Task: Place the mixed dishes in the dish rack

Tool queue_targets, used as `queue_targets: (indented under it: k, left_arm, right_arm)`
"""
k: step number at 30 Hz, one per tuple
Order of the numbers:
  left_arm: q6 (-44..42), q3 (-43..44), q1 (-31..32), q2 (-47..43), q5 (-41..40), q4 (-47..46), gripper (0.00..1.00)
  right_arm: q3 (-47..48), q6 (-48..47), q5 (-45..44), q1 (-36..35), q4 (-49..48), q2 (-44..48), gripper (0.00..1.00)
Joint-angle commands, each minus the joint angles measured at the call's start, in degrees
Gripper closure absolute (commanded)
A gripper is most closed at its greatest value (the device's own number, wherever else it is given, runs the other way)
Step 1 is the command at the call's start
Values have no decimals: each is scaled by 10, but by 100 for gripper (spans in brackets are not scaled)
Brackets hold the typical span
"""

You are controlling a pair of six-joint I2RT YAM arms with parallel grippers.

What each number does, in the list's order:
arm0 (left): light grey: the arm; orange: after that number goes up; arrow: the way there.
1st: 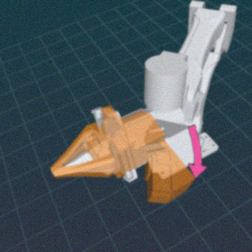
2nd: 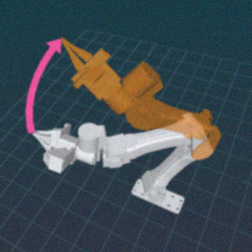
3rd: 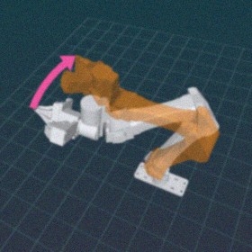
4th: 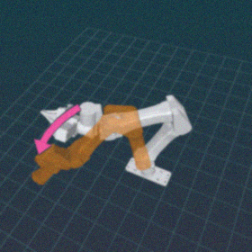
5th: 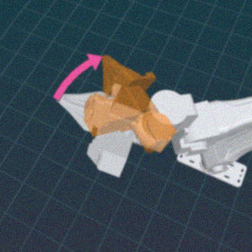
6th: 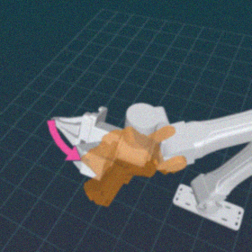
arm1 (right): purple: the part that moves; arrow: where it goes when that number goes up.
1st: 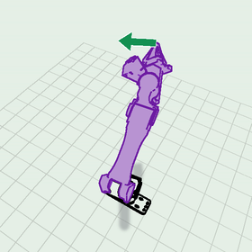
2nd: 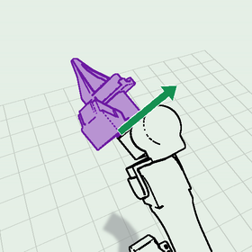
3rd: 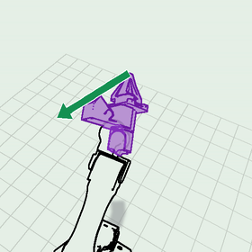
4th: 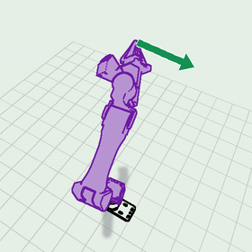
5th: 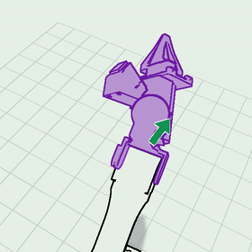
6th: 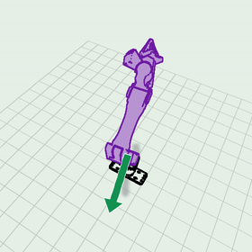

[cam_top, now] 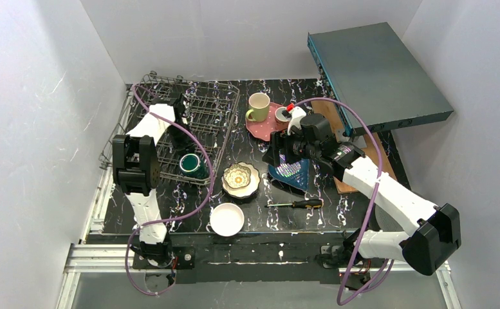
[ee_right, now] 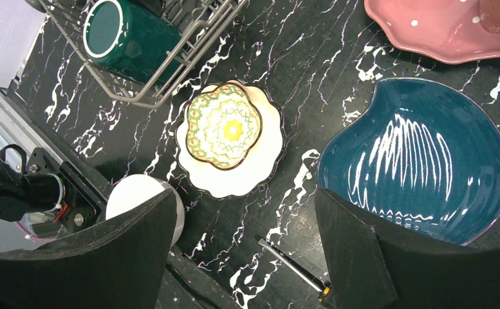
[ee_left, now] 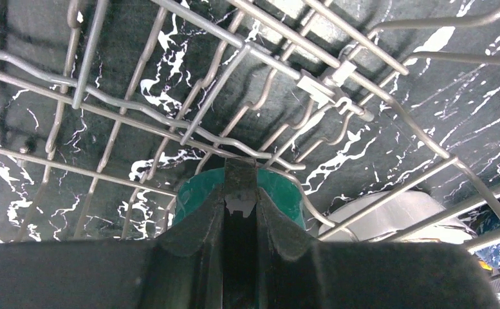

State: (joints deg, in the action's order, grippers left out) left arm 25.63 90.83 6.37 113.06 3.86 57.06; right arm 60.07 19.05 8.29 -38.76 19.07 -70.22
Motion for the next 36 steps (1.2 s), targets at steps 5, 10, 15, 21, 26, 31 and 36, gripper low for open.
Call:
queue_targets:
  k: [5,10,15,21,26,31,36]
  left_arm:
    - [-16,-36,-10,-2,38,10,80]
    - [-19,-48,-13,-19,39,4,54]
    - [-21,-43,-15,-34,30,15,42]
    - [-34,-8,-15,-80,-6,50,33]
    - [-43,20,-17,-146,-69,86,21]
    - [-18,-48,-17,-282,35,54,20]
    - [42,-198,-16,-468,204,-40,20]
  right_arm:
    - [-6,-5,14,-4,-31,-1,14]
    - [-1,-2,17,-4,-25,-1,14]
    - [6,1,22,-4,-17,-7,14]
    - [8,4,25,-7,-13,-12,14]
    - [15,8,25,-15,-4,-25,14]
    - [31,22,-2,-46,5,-52,16]
    - [37,61,-75,-117,11,-76,17]
